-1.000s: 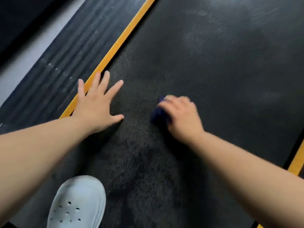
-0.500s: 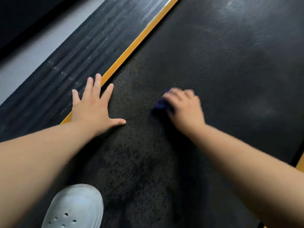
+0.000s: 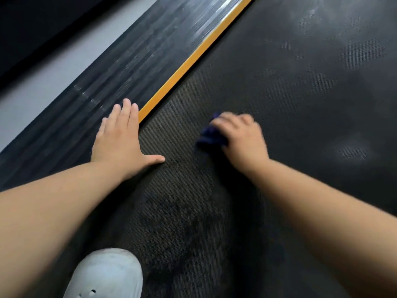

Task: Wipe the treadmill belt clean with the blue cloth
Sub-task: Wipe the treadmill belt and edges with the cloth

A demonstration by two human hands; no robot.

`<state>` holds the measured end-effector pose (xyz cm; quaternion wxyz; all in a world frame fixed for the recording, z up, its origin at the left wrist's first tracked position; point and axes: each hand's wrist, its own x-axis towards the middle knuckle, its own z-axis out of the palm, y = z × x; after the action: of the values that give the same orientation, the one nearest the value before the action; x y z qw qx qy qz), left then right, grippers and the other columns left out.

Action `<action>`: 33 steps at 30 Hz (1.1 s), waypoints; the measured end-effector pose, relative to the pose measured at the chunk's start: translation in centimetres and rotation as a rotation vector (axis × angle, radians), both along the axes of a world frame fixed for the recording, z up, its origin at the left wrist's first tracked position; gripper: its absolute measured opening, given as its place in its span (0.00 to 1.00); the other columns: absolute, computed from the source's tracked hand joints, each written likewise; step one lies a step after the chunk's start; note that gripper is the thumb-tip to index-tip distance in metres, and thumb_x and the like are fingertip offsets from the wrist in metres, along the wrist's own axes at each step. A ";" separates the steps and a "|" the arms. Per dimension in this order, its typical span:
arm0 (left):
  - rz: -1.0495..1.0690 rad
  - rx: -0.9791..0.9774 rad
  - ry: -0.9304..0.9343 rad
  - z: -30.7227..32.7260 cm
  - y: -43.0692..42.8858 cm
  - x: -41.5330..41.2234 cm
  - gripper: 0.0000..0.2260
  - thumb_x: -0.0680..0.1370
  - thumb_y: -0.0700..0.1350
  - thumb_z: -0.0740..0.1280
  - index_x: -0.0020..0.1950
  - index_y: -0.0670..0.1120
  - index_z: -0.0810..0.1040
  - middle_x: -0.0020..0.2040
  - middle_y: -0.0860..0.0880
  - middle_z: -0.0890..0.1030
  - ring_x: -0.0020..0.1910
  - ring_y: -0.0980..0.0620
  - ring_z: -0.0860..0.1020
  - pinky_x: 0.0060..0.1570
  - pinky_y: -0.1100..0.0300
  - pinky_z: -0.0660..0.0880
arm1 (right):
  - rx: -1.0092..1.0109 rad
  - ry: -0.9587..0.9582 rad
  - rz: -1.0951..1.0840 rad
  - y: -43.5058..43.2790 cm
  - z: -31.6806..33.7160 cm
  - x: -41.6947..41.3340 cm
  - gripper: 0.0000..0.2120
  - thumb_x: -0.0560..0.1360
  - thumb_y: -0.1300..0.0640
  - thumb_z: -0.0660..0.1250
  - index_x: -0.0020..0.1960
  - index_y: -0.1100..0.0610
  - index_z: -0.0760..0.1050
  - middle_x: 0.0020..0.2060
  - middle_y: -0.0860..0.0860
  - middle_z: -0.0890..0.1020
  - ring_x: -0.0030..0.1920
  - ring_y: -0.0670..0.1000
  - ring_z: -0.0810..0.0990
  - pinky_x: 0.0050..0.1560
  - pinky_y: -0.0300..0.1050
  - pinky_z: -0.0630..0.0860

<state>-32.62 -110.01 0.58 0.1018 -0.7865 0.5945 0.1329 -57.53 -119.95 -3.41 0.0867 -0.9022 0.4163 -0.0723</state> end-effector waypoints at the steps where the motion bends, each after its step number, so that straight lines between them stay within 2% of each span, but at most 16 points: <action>1: -0.015 0.007 0.008 0.0 0.1 0.4 0.61 0.58 0.77 0.63 0.77 0.44 0.40 0.78 0.47 0.41 0.77 0.46 0.43 0.74 0.46 0.49 | 0.005 -0.006 -0.162 -1.5 0.2 0.2 0.19 0.70 0.52 0.64 0.61 0.50 0.74 0.64 0.50 0.75 0.54 0.60 0.73 0.49 0.54 0.73; 3: -0.049 0.040 0.016 0.1 0.2 0.8 0.62 0.58 0.76 0.63 0.77 0.44 0.39 0.78 0.47 0.40 0.77 0.46 0.41 0.74 0.45 0.49 | 0.057 0.029 -0.375 -2.2 0.4 1.2 0.21 0.74 0.52 0.64 0.66 0.52 0.70 0.70 0.51 0.68 0.60 0.61 0.68 0.55 0.53 0.68; 5: -0.075 0.057 -0.007 0.0 0.3 0.9 0.62 0.58 0.77 0.63 0.77 0.43 0.37 0.77 0.47 0.38 0.76 0.46 0.40 0.74 0.44 0.49 | 0.076 0.009 -0.360 0.0 0.5 2.7 0.22 0.74 0.54 0.63 0.67 0.53 0.68 0.71 0.52 0.66 0.59 0.60 0.67 0.55 0.53 0.69; 7: -0.089 0.065 -0.024 0.0 0.2 0.9 0.63 0.58 0.78 0.62 0.76 0.43 0.36 0.77 0.46 0.37 0.76 0.45 0.40 0.74 0.44 0.49 | 0.092 -0.061 -0.123 4.2 0.3 4.1 0.21 0.70 0.55 0.63 0.63 0.54 0.72 0.67 0.53 0.71 0.53 0.60 0.71 0.49 0.54 0.74; 9: -0.097 0.062 -0.029 0.0 0.3 0.9 0.62 0.59 0.77 0.62 0.76 0.42 0.36 0.77 0.46 0.37 0.76 0.45 0.40 0.74 0.44 0.50 | 0.137 -0.058 0.161 7.1 0.0 4.6 0.23 0.68 0.51 0.58 0.61 0.54 0.74 0.64 0.52 0.75 0.50 0.60 0.74 0.45 0.53 0.76; 12: -0.102 0.071 -0.010 0.1 0.3 1.2 0.62 0.59 0.76 0.64 0.76 0.43 0.35 0.77 0.46 0.36 0.76 0.46 0.39 0.74 0.46 0.49 | 0.057 0.014 0.366 3.4 0.2 3.5 0.26 0.66 0.48 0.54 0.61 0.51 0.75 0.62 0.51 0.77 0.50 0.58 0.76 0.44 0.49 0.75; 14: -0.110 0.071 0.007 0.3 0.3 1.5 0.62 0.59 0.75 0.65 0.76 0.45 0.35 0.77 0.48 0.36 0.76 0.47 0.39 0.74 0.47 0.47 | -0.016 0.000 0.209 0.0 0.2 2.6 0.25 0.66 0.50 0.57 0.61 0.51 0.74 0.63 0.51 0.76 0.51 0.60 0.75 0.46 0.52 0.75; 17: -0.102 0.069 0.019 0.8 0.3 1.4 0.61 0.59 0.73 0.67 0.77 0.47 0.36 0.77 0.50 0.36 0.77 0.50 0.41 0.74 0.50 0.48 | 0.027 -0.009 -0.310 -2.8 0.4 2.7 0.21 0.72 0.55 0.62 0.65 0.53 0.71 0.67 0.52 0.70 0.58 0.61 0.70 0.53 0.53 0.72; 19: -0.070 0.063 0.035 1.1 0.1 1.1 0.62 0.58 0.71 0.70 0.77 0.48 0.36 0.77 0.51 0.37 0.77 0.50 0.41 0.73 0.51 0.50 | 0.069 0.017 -0.492 -1.8 0.5 4.7 0.21 0.74 0.56 0.63 0.66 0.54 0.68 0.69 0.53 0.67 0.60 0.61 0.67 0.55 0.52 0.68; 20: -0.056 0.070 0.040 1.2 0.1 0.9 0.62 0.58 0.70 0.71 0.77 0.48 0.36 0.77 0.51 0.36 0.77 0.50 0.41 0.73 0.52 0.50 | 0.078 0.008 -0.459 -0.4 0.7 5.9 0.20 0.73 0.56 0.63 0.65 0.54 0.69 0.67 0.54 0.69 0.58 0.61 0.68 0.54 0.52 0.70; 22: -0.041 0.086 0.045 1.2 0.0 0.9 0.62 0.59 0.69 0.72 0.77 0.48 0.35 0.77 0.50 0.35 0.77 0.51 0.40 0.73 0.53 0.52 | 0.085 -0.051 -0.196 2.7 0.4 7.7 0.17 0.70 0.56 0.62 0.59 0.56 0.73 0.61 0.55 0.73 0.51 0.61 0.71 0.48 0.54 0.74; 24: -0.041 0.098 0.049 1.4 -0.1 1.5 0.61 0.59 0.69 0.72 0.77 0.50 0.36 0.77 0.52 0.35 0.77 0.53 0.41 0.70 0.51 0.60 | 0.119 -0.056 0.190 4.8 0.1 7.9 0.20 0.68 0.53 0.60 0.58 0.56 0.75 0.59 0.55 0.76 0.48 0.61 0.74 0.46 0.53 0.75; 26: -0.087 0.114 0.035 1.8 0.0 2.5 0.59 0.61 0.69 0.72 0.77 0.52 0.36 0.77 0.55 0.35 0.76 0.56 0.42 0.64 0.51 0.69 | 0.059 -0.018 0.394 2.9 0.2 6.9 0.23 0.67 0.52 0.58 0.59 0.55 0.75 0.58 0.55 0.78 0.48 0.60 0.76 0.45 0.50 0.75; 28: -0.144 0.128 0.005 1.9 0.0 3.2 0.57 0.63 0.68 0.70 0.77 0.53 0.36 0.77 0.55 0.35 0.76 0.56 0.42 0.64 0.51 0.69 | -0.020 -0.023 0.234 -0.4 0.4 5.7 0.23 0.66 0.52 0.56 0.59 0.54 0.76 0.58 0.54 0.78 0.49 0.61 0.76 0.46 0.52 0.75; 31: -0.195 0.144 -0.072 1.5 0.0 3.2 0.57 0.64 0.68 0.70 0.76 0.50 0.34 0.77 0.50 0.36 0.77 0.50 0.42 0.73 0.48 0.54 | 0.046 -0.039 -0.264 -4.5 0.9 5.1 0.20 0.72 0.55 0.62 0.63 0.53 0.72 0.62 0.55 0.73 0.57 0.62 0.70 0.56 0.55 0.70; 33: -0.182 0.133 -0.074 1.1 -0.1 3.0 0.57 0.64 0.66 0.71 0.76 0.49 0.34 0.77 0.48 0.36 0.77 0.47 0.42 0.73 0.47 0.50 | 0.090 -0.011 -0.416 -4.5 1.1 6.8 0.19 0.73 0.55 0.64 0.63 0.53 0.71 0.62 0.55 0.71 0.59 0.61 0.68 0.57 0.53 0.68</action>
<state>-29.63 -110.14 1.64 0.1871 -0.7251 0.6492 0.1332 -50.75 -124.50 -2.29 0.1124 -0.7916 0.5959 -0.0751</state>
